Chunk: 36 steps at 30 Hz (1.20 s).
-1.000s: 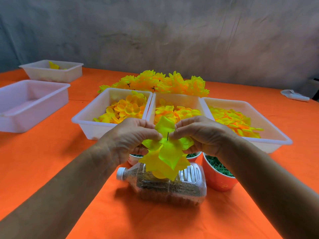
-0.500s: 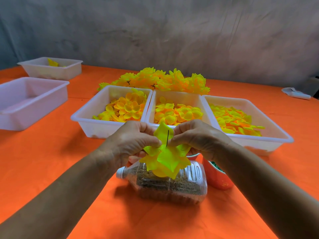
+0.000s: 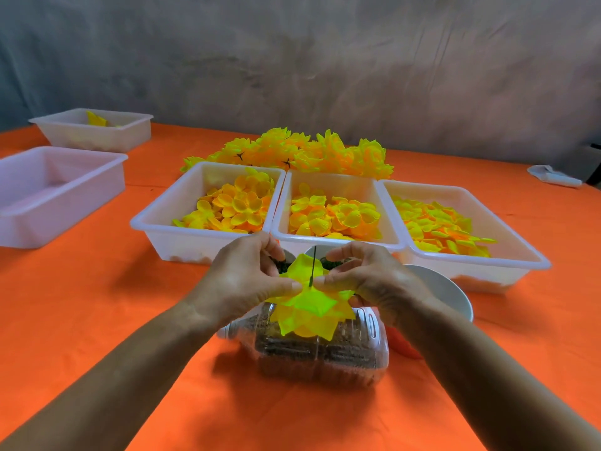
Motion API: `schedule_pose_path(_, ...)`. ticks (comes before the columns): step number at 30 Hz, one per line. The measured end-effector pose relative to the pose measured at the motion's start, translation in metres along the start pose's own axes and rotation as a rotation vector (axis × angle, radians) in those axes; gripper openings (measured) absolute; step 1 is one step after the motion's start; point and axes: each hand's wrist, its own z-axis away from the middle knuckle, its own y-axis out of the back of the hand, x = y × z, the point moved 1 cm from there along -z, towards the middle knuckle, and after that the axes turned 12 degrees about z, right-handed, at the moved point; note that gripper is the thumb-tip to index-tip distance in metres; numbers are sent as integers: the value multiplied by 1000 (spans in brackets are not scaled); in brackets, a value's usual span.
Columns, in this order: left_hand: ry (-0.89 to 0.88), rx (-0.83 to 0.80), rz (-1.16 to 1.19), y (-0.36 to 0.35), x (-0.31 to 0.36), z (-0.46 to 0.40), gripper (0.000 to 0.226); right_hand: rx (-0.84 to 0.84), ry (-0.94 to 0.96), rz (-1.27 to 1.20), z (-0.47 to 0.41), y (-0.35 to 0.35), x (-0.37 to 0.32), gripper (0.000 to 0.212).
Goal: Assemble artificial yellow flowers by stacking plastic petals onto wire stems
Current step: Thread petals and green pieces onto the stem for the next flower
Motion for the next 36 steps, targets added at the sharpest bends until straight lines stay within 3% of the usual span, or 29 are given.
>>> schedule_pose_path(4, -357, -19, -187, 0, 12, 7, 37, 4, 1, 0, 2, -1, -1, 38)
schedule_pose_path(7, -461, -85, -178, -5, 13, 10, 22, 8, -5, 5, 2, -1, -1, 36)
schedule_pose_path(10, -435, -84, -97, -10, 8, 12, 6, -1, 0, 5, 1, -1, 1, 31)
schedule_pose_path(17, -342, 30, 7, -22, 2, 10, 11, -29, -6, -15, -1, 8, 6, 13)
schedule_pose_path(22, -325, 26, 7, -23, 1, 9, 11, 151, -14, 47, -1, 55, 19, 9)
schedule_pose_path(27, -329, 38, 7, -24, -1, 9, 13, 291, -74, 134, -4, 85, 51, 22)
schedule_pose_path(36, -314, 54, -49, -23, 2, 13, 13, 239, -86, 772, -19, 75, 81, 14)
